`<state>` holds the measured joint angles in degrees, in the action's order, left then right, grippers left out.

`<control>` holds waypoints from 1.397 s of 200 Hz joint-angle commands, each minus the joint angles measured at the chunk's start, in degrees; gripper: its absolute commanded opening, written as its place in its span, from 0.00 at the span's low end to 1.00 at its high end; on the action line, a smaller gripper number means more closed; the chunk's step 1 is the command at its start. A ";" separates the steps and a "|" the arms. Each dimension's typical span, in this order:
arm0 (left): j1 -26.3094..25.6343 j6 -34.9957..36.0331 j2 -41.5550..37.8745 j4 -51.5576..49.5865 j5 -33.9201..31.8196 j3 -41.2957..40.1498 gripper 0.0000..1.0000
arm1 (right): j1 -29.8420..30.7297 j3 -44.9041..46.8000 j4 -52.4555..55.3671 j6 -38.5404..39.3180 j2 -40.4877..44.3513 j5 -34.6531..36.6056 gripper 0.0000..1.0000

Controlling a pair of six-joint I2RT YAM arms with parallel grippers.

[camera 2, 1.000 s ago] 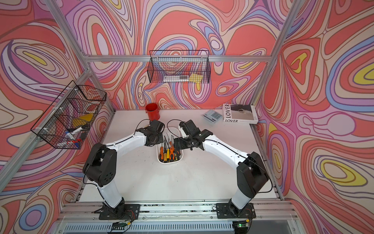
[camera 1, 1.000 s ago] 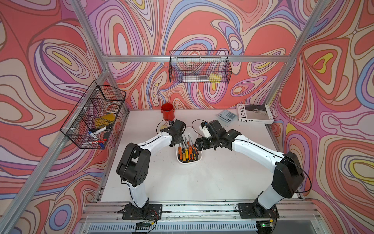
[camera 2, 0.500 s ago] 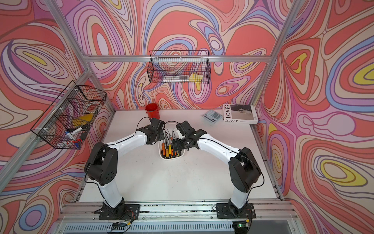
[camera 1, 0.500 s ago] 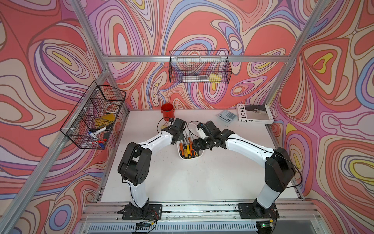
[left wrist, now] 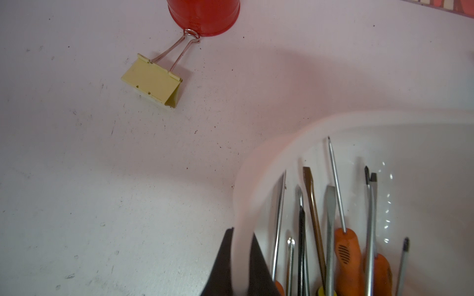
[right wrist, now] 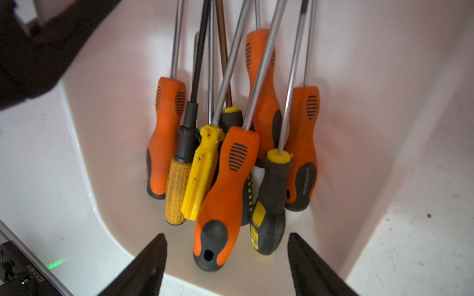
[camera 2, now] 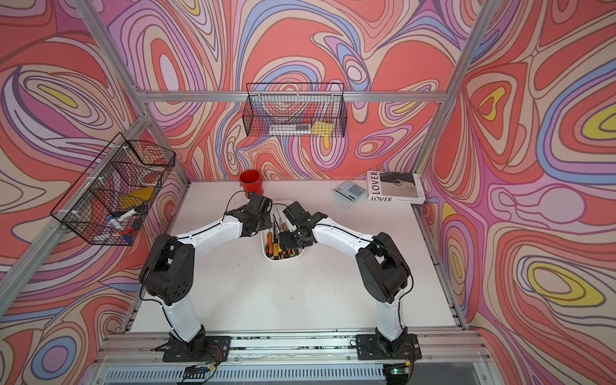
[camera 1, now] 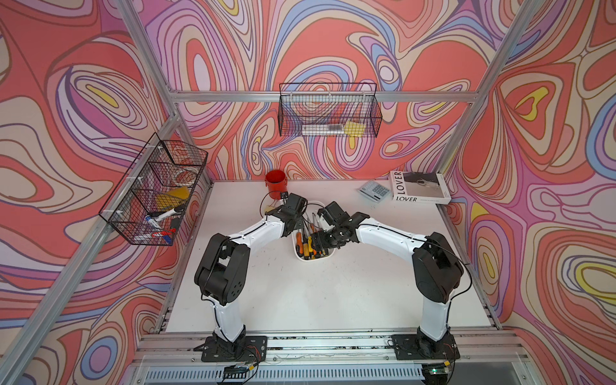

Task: Take out the screwdriver from the storage box
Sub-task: Pick up the screwdriver from the storage box.

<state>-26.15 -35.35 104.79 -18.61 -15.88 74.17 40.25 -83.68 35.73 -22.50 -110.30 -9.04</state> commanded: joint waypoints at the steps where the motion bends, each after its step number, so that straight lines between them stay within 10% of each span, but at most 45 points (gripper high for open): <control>1: 0.47 0.80 -1.57 3.14 -1.46 0.89 0.00 | 0.60 -1.05 0.66 -2.12 -1.11 0.09 0.76; 100: 0.42 0.90 -2.20 3.06 -1.17 0.98 0.00 | 1.62 -5.84 4.95 -3.28 -6.12 1.79 0.63; 140: 0.41 1.05 -2.46 3.10 -1.30 0.98 0.00 | 2.15 -6.76 5.87 -3.94 -7.16 2.28 0.43; 188: 0.47 1.25 -2.63 3.07 -1.43 0.97 0.00 | 2.18 -7.03 6.47 -4.28 -8.59 2.76 0.50; 256: 0.43 1.36 -3.11 2.93 -1.88 0.27 0.00 | 2.12 -3.79 2.10 -4.95 -4.02 4.85 0.00; 279: 0.41 1.33 -3.21 2.94 -2.15 0.09 0.00 | 2.20 -2.82 0.83 -5.09 -2.12 6.00 0.00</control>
<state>-25.89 -34.46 104.62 -18.35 -16.32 74.17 42.15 -87.96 38.52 -27.20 -115.66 -5.91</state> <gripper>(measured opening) 0.101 0.313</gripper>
